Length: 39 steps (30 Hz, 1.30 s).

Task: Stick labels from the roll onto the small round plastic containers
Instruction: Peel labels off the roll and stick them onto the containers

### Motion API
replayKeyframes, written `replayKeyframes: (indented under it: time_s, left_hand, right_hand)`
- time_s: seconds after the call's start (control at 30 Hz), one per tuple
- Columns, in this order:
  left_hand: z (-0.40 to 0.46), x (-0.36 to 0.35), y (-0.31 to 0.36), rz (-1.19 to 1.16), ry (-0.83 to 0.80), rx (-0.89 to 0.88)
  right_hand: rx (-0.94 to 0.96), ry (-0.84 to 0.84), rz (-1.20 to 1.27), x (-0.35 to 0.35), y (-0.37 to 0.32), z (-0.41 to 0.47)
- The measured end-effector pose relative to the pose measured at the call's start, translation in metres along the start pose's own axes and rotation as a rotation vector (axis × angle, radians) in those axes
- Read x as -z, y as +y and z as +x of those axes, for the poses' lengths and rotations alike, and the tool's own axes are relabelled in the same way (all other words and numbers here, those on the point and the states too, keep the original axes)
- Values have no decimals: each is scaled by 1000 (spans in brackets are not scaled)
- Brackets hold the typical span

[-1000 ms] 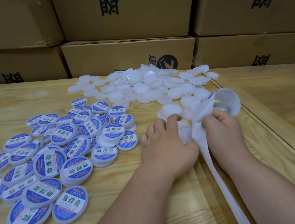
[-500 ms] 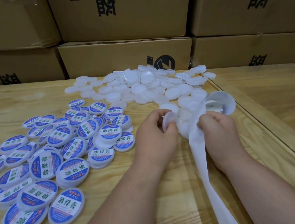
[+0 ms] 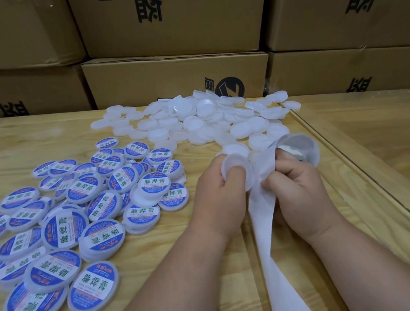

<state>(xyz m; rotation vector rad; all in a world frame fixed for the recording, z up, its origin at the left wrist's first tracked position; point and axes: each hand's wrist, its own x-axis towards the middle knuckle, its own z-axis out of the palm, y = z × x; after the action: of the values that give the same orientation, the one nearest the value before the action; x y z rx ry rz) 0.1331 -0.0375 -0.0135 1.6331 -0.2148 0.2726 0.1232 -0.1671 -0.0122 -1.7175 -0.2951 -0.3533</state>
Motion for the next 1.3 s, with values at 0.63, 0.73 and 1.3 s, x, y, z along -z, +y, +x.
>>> replayKeyframes:
  time_s: [0.63, 0.73, 1.3]
  left_hand:
    - [-1, 0, -2, 31, -41, 53]
    - [2, 1, -5, -109, 66, 105]
    - [6, 0, -7, -186, 109, 127]
  right_hand:
    - [-155, 311, 100, 9, 8, 7]
    - [-159, 254, 120, 7, 9, 7]
    - [-177, 113, 38, 1, 0, 2]
